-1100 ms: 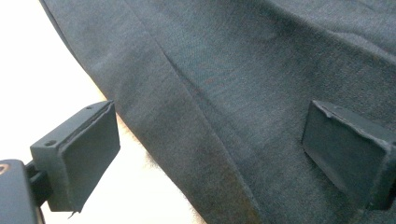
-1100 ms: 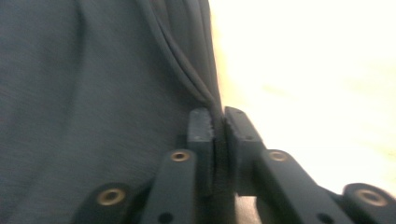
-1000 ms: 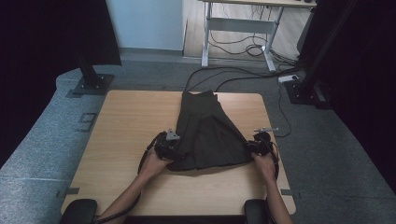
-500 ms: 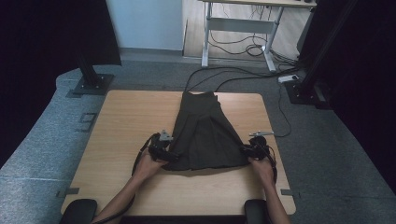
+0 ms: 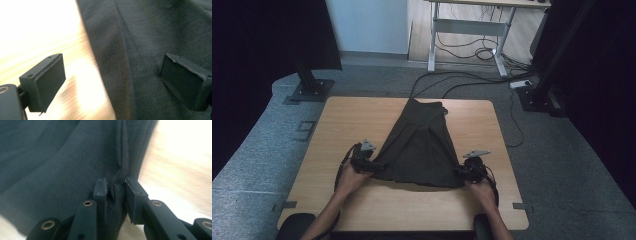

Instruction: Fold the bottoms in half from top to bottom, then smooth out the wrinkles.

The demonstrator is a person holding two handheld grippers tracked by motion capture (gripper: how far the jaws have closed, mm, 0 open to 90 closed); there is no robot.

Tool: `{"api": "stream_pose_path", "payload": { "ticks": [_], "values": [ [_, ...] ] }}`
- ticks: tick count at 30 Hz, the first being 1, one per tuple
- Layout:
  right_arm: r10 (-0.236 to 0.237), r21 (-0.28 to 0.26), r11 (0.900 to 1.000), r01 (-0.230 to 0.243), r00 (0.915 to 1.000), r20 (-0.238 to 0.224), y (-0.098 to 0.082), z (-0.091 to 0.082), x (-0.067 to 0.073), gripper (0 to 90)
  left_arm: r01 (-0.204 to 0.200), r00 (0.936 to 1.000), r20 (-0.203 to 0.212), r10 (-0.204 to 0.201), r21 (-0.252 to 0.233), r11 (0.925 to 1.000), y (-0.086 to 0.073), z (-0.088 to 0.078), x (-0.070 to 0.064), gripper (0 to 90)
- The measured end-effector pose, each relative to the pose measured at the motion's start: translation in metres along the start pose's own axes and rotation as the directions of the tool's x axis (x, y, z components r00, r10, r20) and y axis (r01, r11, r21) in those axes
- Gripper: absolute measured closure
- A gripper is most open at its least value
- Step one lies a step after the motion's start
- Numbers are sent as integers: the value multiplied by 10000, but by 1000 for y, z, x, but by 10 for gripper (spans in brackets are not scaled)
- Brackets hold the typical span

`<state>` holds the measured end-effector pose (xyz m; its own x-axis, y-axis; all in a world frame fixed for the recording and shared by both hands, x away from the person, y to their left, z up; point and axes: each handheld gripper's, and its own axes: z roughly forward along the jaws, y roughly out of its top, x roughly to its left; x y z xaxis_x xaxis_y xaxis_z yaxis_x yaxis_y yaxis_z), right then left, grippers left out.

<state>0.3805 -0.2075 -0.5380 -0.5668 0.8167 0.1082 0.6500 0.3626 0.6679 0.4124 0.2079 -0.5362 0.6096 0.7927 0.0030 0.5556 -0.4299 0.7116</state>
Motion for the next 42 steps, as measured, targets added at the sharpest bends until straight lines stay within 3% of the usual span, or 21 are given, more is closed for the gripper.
{"api": "stream_pose_path", "payload": {
  "ticks": [4,6,9,12,17,25,31,33,36,42],
  "values": [
    [-450,213,9987,457,9985,-324,1,1,18,660,-21,9987,-515,24,59,10000,-1,-10,8,65],
    [-457,373,9982,479,9972,-590,4,1,23,571,227,9987,-463,-227,2,9997,0,-17,12,94],
    [-248,73,9996,257,9949,-983,10,-1,22,478,510,9982,-312,-518,-242,9984,2,-29,13,98],
    [-316,-235,9993,297,9958,-860,21,-4,19,372,532,9984,-176,-541,-465,9975,5,-40,9,79],
    [-494,-475,9978,466,9970,-599,47,1,14,306,269,9996,90,-263,-746,9969,17,-49,-10,60],
    [-580,-776,9954,554,9978,-310,103,29,4,270,-367,9991,184,374,-385,9986,24,-28,-43,23],
    [-405,-853,9956,385,9989,-223,138,55,-5,266,-508,9987,76,508,35,9987,16,-14,-51,4],
    [-360,-912,9952,348,9993,-115,144,63,-8,267,-500,9987,56,500,138,9987,13,-10,-51,4],
    [-308,-837,9959,342,9987,418,150,80,-13,272,-553,9985,21,552,340,9979,9,-4,-51,6],
    [-212,-425,9987,265,9926,1199,145,104,-27,245,-959,9951,-176,972,637,9934,4,2,-54,1]
  ]
}}
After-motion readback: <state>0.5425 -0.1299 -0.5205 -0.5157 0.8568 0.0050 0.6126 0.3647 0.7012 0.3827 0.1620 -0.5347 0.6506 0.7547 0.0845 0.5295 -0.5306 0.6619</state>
